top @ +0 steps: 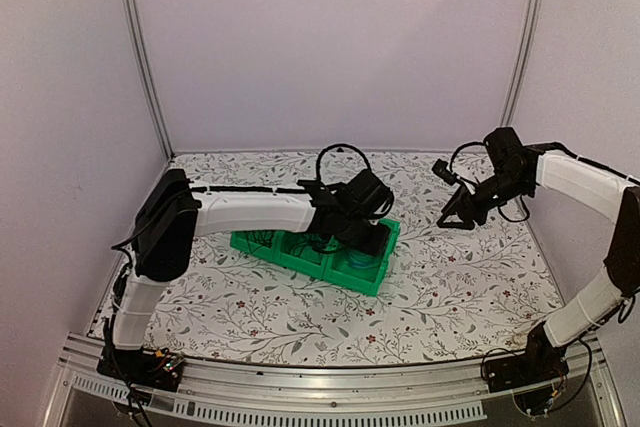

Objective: Untangle the cables

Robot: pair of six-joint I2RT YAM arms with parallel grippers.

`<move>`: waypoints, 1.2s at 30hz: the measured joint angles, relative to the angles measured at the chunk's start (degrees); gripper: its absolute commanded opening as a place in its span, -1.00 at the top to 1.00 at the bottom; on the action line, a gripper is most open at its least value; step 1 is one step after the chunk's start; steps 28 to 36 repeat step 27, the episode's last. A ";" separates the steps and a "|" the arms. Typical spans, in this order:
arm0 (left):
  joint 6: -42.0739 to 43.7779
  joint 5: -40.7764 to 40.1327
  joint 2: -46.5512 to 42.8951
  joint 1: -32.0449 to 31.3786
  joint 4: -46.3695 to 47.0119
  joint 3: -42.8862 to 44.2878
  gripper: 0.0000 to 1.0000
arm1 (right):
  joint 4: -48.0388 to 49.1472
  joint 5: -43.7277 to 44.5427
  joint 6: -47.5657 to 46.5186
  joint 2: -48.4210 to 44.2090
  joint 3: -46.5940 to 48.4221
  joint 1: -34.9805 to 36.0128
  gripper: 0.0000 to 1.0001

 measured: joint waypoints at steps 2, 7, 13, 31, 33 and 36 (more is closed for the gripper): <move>0.04 -0.31 0.24 -0.07 -2.03 0.37 0.63 | 0.83 0.37 0.81 -0.96 0.09 -0.33 -0.05; -1.05 -1.86 -2.14 -0.22 -6.19 -1.36 0.12 | 2.80 1.29 3.54 -5.44 2.14 -0.96 -0.28; 0.57 -4.26 -12.48 -1.38 -5.88 -5.62 -0.47 | 6.34 2.91 8.04 -9.27 5.18 -1.31 -0.97; 5.51 -21.35 -39.85 2.71 -0.35 -12.90 -0.99 | 18.14 18.38 25.05 -16.06 10.40 -3.43 -0.97; 5.51 -21.35 -39.85 2.71 -0.35 -12.90 -0.99 | 18.14 18.38 25.05 -16.06 10.40 -3.43 -0.97; 5.51 -21.35 -39.85 2.71 -0.35 -12.90 -0.99 | 18.14 18.38 25.05 -16.06 10.40 -3.43 -0.97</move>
